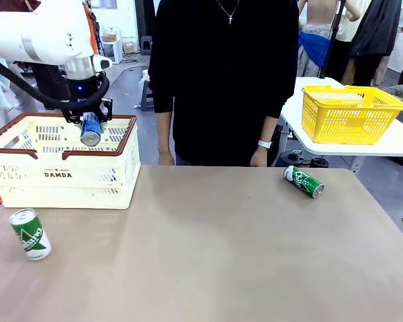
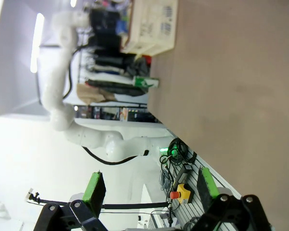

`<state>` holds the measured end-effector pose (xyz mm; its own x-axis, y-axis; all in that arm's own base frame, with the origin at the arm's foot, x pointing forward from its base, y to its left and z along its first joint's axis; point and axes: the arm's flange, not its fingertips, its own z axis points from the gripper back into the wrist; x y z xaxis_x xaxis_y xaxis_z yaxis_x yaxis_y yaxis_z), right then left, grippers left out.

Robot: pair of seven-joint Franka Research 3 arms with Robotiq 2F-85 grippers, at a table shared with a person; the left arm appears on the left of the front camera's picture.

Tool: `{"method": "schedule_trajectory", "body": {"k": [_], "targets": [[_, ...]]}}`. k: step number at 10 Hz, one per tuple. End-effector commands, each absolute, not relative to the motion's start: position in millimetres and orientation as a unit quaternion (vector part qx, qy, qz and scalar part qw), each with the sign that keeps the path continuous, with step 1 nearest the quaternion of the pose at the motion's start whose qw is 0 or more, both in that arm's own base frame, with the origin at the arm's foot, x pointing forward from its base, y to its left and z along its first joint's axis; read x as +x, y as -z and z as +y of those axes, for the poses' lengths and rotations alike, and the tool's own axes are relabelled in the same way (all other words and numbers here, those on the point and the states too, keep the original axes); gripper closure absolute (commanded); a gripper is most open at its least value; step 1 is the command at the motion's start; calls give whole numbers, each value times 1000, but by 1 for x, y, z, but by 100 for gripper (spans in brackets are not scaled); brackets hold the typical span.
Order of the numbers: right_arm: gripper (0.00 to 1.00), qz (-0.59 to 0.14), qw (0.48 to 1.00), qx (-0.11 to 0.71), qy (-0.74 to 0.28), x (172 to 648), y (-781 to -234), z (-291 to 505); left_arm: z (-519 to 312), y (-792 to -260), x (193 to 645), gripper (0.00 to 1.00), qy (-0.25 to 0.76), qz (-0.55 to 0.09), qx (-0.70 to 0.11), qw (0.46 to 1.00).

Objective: Place the drinks into the Shopping basket.
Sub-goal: Pick up one drink and place it into the Shopping basket.

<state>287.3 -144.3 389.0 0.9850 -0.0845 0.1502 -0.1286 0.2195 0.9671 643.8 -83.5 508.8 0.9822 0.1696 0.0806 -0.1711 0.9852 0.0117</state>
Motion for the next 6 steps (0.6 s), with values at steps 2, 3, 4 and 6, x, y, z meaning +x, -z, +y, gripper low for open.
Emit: {"method": "schedule_trajectory", "body": {"k": [2, 3, 4, 6], "targets": [[0, -73, 779, 623, -12, 284, -394, -144, -83, -502, 669, 100, -48, -11, 29, 998], [0, -73, 779, 623, -12, 284, -394, -144, -82, -486, 673, 100, -23, 3, 42, 999], [0, -73, 779, 623, -12, 284, -394, -144, -81, -473, 675, 100, -20, 7, 52, 998], [0, -73, 779, 623, -12, 284, -394, -144, -81, -448, 674, 100, -14, 28, 68, 997]]}}
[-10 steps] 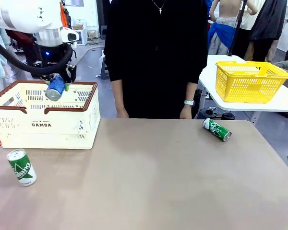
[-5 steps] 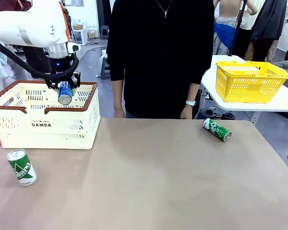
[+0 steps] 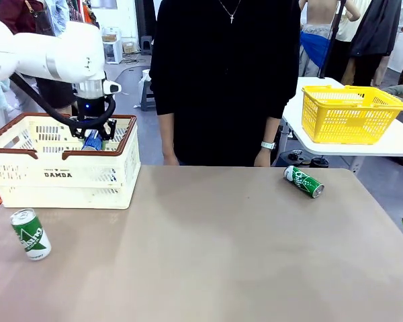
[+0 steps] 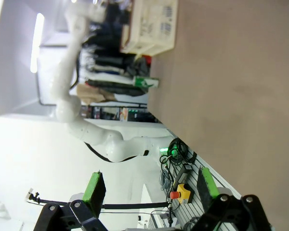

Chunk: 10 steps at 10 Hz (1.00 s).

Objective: Place the drinks into the Shopping basket.
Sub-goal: Pick up one drink and place it into the Shopping basket.

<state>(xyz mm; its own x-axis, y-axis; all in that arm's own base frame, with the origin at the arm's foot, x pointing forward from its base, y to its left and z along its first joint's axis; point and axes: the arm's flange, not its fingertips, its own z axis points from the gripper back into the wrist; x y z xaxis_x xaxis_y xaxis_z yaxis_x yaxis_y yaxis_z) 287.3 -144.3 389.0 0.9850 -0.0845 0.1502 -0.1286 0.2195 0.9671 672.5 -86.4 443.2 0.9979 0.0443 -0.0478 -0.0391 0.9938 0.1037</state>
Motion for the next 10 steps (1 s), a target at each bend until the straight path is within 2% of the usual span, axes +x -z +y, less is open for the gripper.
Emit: {"method": "schedule_trajectory", "body": {"k": [1, 3, 4, 5, 6, 10], "targets": [[0, -73, 779, 623, -12, 284, -394, -144, -81, -438, 671, 100, -9, 31, 61, 998], [0, -73, 779, 623, -12, 284, -394, -144, -76, -429, 668, 100, -4, 36, 40, 999], [0, -73, 779, 623, -12, 284, -394, -144, -75, -429, 669, 81, -3, 38, 37, 999], [0, -73, 779, 623, -12, 284, -394, -144, -74, -430, 669, 26, -3, 36, 34, 999], [0, -73, 779, 623, -12, 284, -394, -144, -74, -429, 671, 0, 2, 40, 31, 999], [0, -73, 779, 623, -12, 284, -394, -144, -73, -434, 669, 0, -3, 37, 28, 999]]}}
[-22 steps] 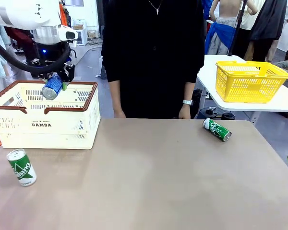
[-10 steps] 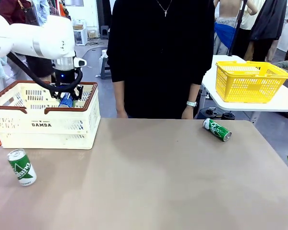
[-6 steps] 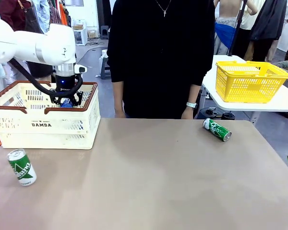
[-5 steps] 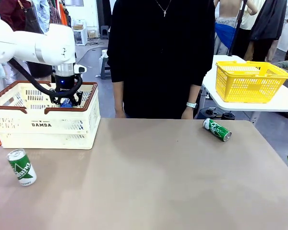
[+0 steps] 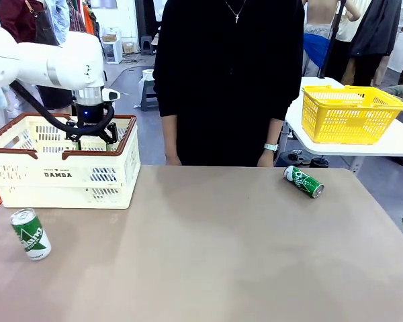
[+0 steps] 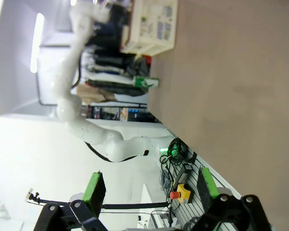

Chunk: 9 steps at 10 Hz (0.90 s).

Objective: Place the drinks into the Shopping basket.
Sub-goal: Pick up one drink and place it into the Shopping basket.

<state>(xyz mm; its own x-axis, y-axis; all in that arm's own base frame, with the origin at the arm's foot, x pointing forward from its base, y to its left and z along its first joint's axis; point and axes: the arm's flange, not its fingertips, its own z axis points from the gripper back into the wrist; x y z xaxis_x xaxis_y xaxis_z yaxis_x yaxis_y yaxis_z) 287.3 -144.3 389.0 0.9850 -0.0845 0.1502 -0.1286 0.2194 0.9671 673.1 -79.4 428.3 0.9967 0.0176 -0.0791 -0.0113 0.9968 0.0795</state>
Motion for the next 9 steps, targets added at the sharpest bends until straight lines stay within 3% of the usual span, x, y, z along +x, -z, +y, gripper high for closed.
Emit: {"method": "schedule_trajectory", "body": {"k": [1, 3, 5, 7, 9], "targets": [[0, -73, 779, 623, -12, 284, -394, -144, -73, -439, 666, 0, 3, 36, 12, 999], [0, -73, 779, 623, -12, 284, -394, -144, -67, -465, 654, 0, 17, 43, -43, 998], [0, -73, 779, 623, -12, 284, -394, -144, -43, -535, 626, 0, 1, 82, -111, 990], [0, -73, 779, 623, -12, 284, -394, -144, -2, -597, 554, 0, 150, 145, -245, 947], [0, -73, 779, 623, -12, 284, -394, -144, 55, -607, 477, 0, 120, 119, -360, 918]]}}
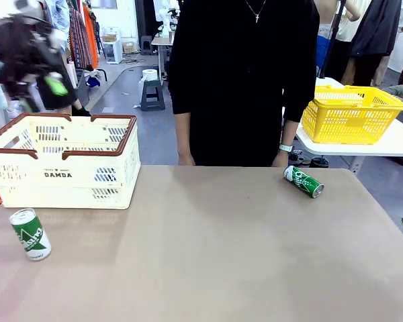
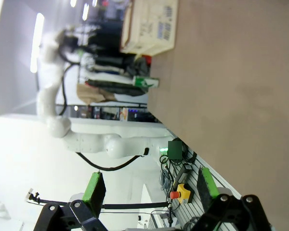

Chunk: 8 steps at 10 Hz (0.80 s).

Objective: Place the drinks into the Shopping basket.
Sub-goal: Pick up one drink and place it into the Shopping basket.

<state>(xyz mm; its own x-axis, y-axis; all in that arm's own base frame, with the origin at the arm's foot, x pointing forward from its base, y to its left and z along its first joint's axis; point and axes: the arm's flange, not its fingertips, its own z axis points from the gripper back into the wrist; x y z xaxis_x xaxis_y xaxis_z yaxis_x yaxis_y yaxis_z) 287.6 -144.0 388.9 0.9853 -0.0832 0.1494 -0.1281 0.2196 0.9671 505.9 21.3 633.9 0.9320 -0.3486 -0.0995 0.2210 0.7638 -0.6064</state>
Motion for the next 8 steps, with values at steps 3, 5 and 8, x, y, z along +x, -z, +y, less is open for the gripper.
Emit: {"method": "schedule_trajectory", "body": {"k": [3, 5, 8], "targets": [[0, -73, 779, 623, -12, 284, -394, -144, 141, -556, 374, 0, 69, 23, -508, 859], [0, -73, 779, 623, -12, 284, -394, -144, 164, -503, 347, 0, 42, -15, -564, 824], [0, -73, 779, 623, -12, 284, -394, -144, 181, -519, 343, 0, 38, 20, -542, 839]]}}
